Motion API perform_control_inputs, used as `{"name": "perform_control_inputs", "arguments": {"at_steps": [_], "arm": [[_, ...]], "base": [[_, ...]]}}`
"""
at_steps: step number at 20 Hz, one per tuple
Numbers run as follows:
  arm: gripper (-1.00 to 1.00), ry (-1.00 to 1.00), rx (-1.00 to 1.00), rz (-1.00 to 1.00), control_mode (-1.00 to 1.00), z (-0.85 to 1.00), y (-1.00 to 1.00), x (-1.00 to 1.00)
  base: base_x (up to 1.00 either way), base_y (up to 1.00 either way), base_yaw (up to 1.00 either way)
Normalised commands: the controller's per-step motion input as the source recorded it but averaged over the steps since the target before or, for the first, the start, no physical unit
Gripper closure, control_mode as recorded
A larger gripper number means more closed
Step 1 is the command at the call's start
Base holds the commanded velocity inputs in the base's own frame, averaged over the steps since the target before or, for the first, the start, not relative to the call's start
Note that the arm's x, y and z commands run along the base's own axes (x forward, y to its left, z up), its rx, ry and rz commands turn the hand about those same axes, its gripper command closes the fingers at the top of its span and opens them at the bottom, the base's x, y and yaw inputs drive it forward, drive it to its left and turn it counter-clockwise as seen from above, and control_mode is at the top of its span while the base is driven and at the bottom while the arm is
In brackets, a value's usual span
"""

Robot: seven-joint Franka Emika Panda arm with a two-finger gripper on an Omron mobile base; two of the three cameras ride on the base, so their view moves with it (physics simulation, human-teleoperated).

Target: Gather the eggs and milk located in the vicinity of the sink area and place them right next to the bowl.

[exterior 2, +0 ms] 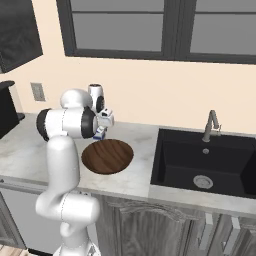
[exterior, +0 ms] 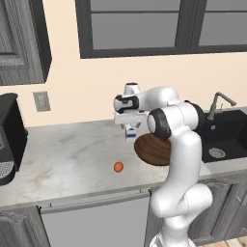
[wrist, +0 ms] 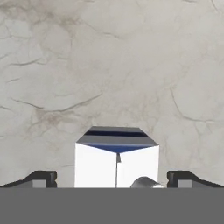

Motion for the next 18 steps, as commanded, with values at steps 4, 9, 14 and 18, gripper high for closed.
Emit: {"name": "perform_control_inputs", "arguments": {"at_steps": [4, 9, 14, 18], "arm": [[-1.00, 0.01, 0.00, 0.00, -1.00, -0.25, 0.04, -0.04], [-1.00, 0.00, 0.00, 0.00, -1.00, -0.13, 0.00, 0.00], [1.00, 0.00, 0.00, 0.00, -1.00, -0.14, 0.00, 0.00], [1.00, 0.00, 0.00, 0.00, -1.00, -0.03, 0.00, -0.04]], "base": [[0.00, 0.00, 0.00], [0.00, 0.00, 0.00], [0.00, 0.00, 0.00], [0.00, 0.00, 0.00]]}}
